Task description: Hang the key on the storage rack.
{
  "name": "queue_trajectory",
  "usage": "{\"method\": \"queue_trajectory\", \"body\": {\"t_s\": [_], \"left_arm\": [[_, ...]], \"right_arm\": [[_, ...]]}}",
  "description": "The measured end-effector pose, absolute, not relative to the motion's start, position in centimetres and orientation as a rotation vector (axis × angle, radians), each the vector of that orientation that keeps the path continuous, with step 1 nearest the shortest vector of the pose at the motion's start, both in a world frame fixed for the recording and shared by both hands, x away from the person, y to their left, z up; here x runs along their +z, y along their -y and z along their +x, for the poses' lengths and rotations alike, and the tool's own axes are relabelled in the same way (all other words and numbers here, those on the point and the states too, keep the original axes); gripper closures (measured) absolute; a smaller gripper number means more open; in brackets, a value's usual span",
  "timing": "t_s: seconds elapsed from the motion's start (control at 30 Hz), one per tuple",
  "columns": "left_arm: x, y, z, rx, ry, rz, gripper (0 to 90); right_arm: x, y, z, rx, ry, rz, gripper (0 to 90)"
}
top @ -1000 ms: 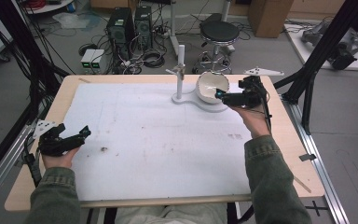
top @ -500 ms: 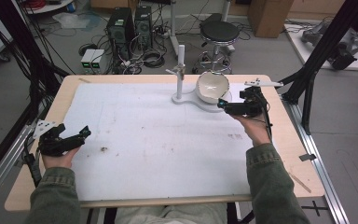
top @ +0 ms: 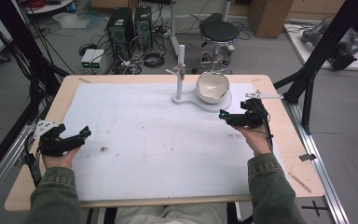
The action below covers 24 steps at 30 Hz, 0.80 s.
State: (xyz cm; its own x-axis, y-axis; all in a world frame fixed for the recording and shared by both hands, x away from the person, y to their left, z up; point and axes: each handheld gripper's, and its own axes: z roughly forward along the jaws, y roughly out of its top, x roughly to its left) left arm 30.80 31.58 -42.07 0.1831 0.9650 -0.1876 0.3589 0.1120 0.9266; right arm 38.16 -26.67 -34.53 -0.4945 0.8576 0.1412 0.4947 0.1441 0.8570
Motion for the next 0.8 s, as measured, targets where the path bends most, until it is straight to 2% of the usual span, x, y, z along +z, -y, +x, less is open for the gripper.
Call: {"method": "queue_trajectory", "body": {"t_s": [0.8], "left_arm": [[-42.0, -31.7, 30.7, 0.745, -1.364, 1.434, 1.9]], "right_arm": [[-37.8, 28.2, 35.7, 1.282, -2.007, 1.288, 0.7]]}}
